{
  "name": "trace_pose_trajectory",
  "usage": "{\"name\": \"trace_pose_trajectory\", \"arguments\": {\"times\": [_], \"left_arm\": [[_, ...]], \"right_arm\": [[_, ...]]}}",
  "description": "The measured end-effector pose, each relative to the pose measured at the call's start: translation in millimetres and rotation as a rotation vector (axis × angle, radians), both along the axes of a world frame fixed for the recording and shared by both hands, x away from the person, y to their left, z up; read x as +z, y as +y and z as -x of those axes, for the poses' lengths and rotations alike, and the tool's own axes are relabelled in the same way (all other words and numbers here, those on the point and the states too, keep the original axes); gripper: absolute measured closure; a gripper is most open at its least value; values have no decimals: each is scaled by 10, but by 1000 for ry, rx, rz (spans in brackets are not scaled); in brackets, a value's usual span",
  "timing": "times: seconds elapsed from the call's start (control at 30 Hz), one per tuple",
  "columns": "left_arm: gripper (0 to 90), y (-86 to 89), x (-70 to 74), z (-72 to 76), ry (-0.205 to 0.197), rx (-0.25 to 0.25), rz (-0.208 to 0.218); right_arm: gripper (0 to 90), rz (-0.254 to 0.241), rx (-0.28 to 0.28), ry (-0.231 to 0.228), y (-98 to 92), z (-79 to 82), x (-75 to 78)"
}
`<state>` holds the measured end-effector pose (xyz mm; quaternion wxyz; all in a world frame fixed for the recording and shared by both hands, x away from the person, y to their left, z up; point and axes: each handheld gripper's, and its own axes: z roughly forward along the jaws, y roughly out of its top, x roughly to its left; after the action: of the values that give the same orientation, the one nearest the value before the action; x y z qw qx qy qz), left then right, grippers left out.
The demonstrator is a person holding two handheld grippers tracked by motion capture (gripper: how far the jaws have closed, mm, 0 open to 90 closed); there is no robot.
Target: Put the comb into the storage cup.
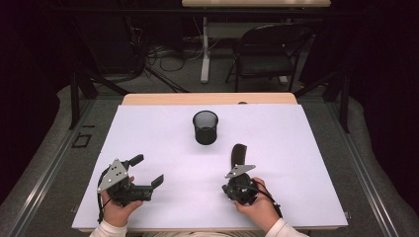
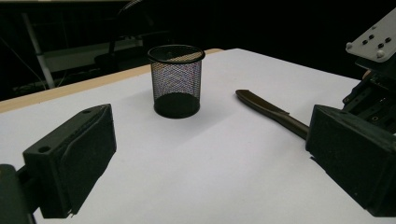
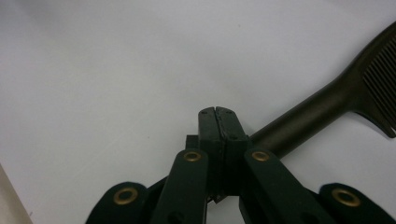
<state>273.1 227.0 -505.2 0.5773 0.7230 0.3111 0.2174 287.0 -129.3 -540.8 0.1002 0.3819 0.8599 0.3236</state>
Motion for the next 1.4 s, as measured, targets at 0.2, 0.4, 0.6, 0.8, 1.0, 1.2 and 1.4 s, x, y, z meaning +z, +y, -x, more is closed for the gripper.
{"name": "trace_pose_trajectory", "arguments": {"times": [0.2, 0.4, 0.6, 0.8, 1.0, 1.2, 1.4], "left_arm": [[19, -3, -1, -2, 0, 0, -1], [19, -4, -2, 0, 0, 1, -1], [19, -3, -3, -1, 0, 2, -1], [19, -6, -4, -2, 0, 2, -3], [19, -6, -6, -5, 0, 0, -3], [19, -6, -7, -8, 1, 0, -7], [19, -9, -10, -8, 5, 1, -5]], "right_arm": [[900, 6, -11, 8, -87, 13, 11], [900, 31, -25, 11, -168, 35, 26], [900, 40, -32, 8, -240, 47, 29], [900, 53, -67, 14, -380, 44, 37], [900, 60, -95, 16, -492, 40, 43], [900, 47, -145, 16, -657, 32, 59], [900, 54, -175, 4, -752, 22, 71]]}}
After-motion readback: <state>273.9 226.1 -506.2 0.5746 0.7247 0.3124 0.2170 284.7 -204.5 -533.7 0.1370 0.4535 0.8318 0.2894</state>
